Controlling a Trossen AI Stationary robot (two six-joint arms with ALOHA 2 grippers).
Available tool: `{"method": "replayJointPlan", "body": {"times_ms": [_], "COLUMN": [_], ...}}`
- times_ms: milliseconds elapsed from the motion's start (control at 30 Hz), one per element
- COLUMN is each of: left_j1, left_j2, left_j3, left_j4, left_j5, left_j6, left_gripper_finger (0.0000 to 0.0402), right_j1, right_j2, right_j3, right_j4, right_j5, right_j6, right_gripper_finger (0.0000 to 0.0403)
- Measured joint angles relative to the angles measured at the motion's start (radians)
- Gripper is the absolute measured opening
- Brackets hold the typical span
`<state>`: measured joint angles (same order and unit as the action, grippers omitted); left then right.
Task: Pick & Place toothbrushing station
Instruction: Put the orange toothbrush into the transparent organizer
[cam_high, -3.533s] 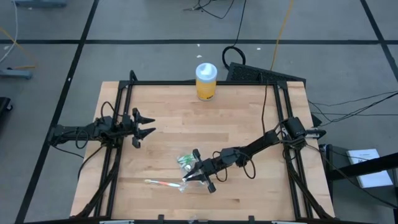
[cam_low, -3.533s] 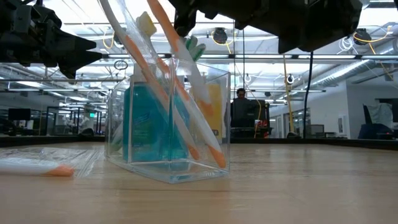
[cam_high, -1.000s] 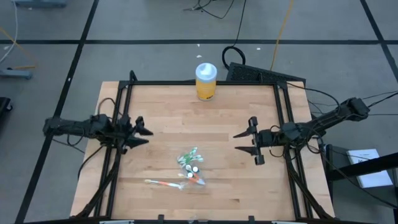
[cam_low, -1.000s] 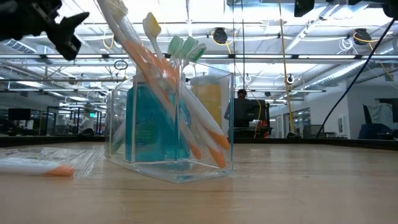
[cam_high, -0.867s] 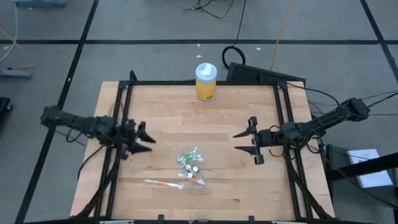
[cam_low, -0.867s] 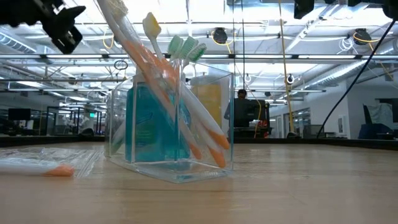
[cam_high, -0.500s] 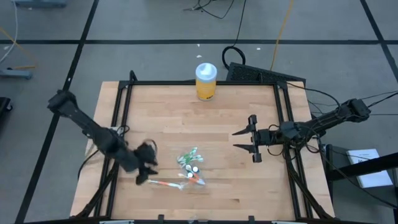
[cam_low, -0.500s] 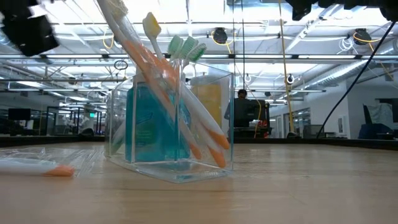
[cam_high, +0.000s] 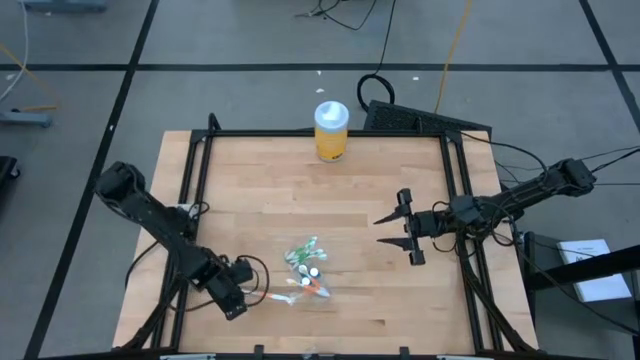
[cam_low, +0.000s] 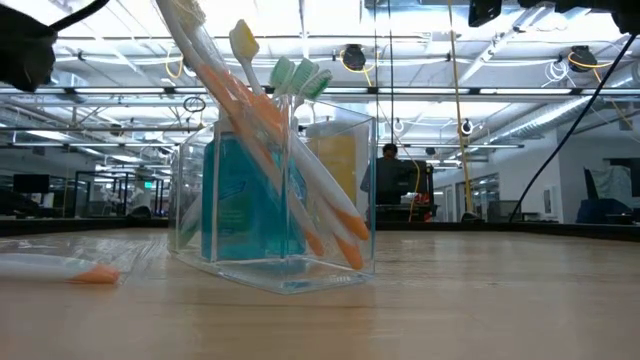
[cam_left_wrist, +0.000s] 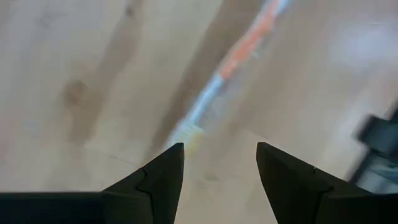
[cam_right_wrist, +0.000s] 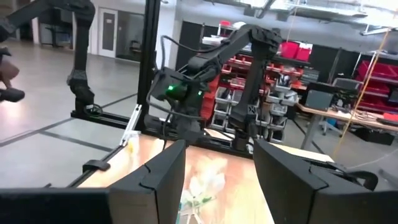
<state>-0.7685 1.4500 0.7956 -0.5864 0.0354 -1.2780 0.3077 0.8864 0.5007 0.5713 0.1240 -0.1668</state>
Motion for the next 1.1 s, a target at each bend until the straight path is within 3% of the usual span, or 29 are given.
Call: {"method": "replayJointPlan", "body": {"times_ms": [200,467,800,1100], "left_j1": [-0.008,-0.045,-0.047,-0.042], "left_j2": [0.028,0.109,0.178,0.115], "left_j3": [0.000,0.000,0.004,-0.005], "left_j4": [-0.054,-0.041,-0.037,-0.053], "left_j5": [-0.071,-0.076,-0.105,-0.078], "left_j6": [0.042,0.271,0.288,0.269], "left_gripper_finger": [0.0209,0.0209,0.0204,0.0100], "right_j1": [0.001,0.002,0.002,0.002], "right_j2": [0.000,0.000,0.000,0.000], "right_j3": [0.000,0.000,0.000,0.000], "right_j4": [-0.019,-0.022,-0.023,-0.023], "right_j5": [0.002,0.002,0.002,0.002], "right_j6": [0.032,0.034,0.032,0.032], "right_gripper_finger": [0.0180,0.0180,0.0180,0.0180]}}
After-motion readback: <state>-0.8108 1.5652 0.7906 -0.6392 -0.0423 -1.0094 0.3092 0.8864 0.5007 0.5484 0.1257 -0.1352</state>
